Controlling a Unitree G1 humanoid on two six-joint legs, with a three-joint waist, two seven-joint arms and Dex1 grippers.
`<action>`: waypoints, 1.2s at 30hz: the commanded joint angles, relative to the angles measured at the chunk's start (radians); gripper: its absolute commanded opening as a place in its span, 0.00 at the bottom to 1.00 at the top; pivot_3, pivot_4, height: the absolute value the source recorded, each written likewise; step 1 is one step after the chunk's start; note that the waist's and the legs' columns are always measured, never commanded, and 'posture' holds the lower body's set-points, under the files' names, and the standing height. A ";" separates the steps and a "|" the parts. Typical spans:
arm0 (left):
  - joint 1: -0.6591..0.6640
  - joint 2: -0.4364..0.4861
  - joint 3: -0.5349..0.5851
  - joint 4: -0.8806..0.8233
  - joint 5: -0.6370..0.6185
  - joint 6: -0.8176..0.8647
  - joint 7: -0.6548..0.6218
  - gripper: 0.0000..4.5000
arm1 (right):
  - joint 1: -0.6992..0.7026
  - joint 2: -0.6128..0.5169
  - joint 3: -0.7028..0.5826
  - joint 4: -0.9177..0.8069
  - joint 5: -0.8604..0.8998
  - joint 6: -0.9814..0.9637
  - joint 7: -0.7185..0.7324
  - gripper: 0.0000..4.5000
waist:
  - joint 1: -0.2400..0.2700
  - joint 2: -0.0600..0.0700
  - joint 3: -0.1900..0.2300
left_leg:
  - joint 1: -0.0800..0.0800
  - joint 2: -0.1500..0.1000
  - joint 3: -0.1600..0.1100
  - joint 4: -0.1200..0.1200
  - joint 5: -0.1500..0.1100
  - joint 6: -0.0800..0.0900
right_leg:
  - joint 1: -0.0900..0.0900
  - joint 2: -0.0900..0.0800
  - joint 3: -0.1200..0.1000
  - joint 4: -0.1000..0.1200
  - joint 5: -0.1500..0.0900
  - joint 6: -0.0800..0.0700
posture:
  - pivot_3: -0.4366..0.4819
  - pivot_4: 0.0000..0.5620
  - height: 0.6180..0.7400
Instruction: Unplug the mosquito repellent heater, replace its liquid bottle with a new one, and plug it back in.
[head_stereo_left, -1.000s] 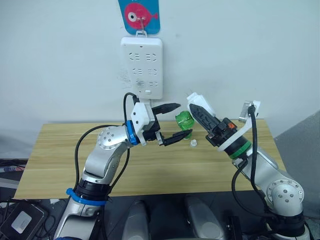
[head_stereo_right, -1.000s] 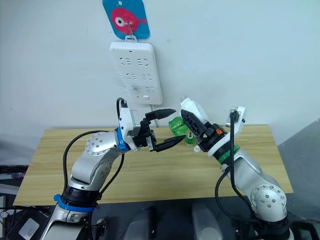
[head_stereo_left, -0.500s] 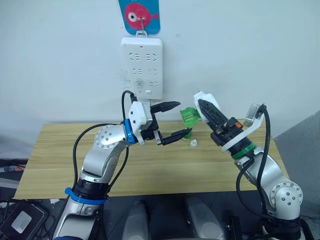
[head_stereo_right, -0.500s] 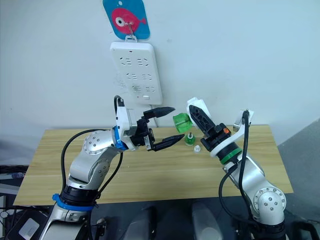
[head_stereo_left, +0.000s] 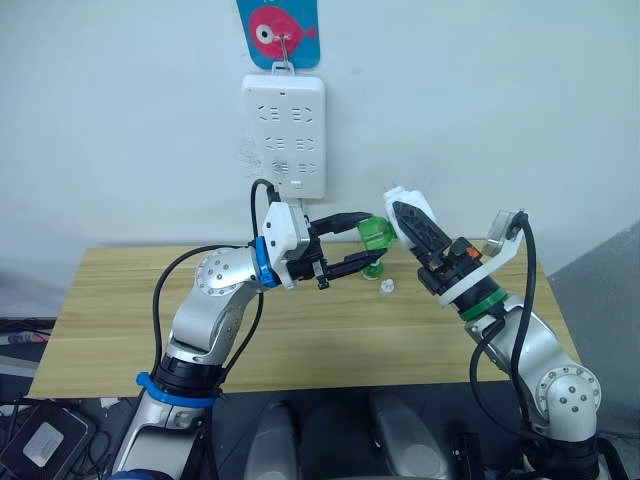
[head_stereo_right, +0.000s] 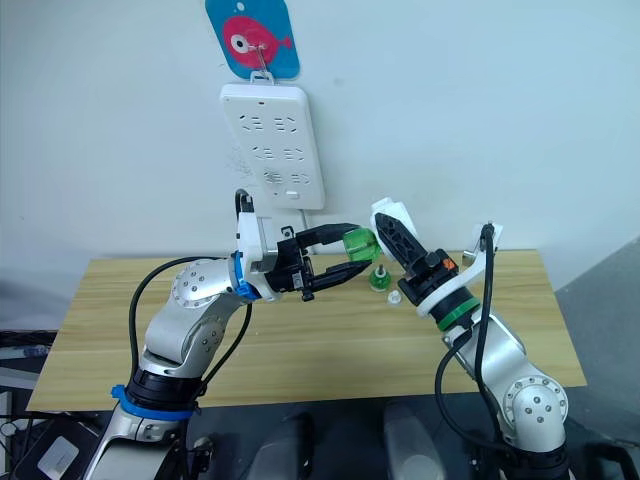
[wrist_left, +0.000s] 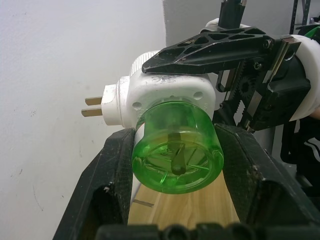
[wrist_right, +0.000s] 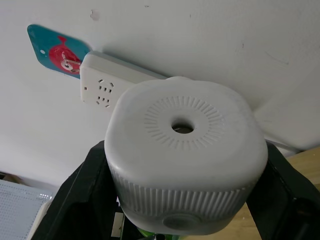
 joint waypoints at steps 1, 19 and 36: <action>-0.008 0.005 0.018 -0.021 -0.008 -0.008 0.008 0.50 | 0.001 -0.017 0.001 -0.073 0.051 0.003 0.030 0.68 | 0.000 0.000 0.000 | 0.000 0.000 0.000 0.000 0.000 0.000 | 0.000 0.000 0.000 0.000 0.000 0.000 | 0.26 0.38 0.91; -0.002 0.113 0.004 -0.005 -0.035 -0.078 -0.234 0.50 | -0.112 -0.649 -0.161 0.347 0.325 0.507 0.574 1.00 | 0.001 0.000 0.000 | 0.002 0.000 0.002 0.000 0.000 0.001 | 0.001 0.000 0.001 0.000 0.000 0.000 | 0.28 0.40 0.91; 0.019 0.113 -0.030 -0.026 -0.025 -0.157 -0.312 0.50 | -0.247 -0.693 -0.033 0.432 0.331 0.710 0.729 1.00 | 0.008 0.000 0.000 | 0.001 -0.001 0.001 0.001 0.000 0.001 | 0.001 0.000 0.001 -0.001 0.000 0.000 | 0.29 0.42 0.91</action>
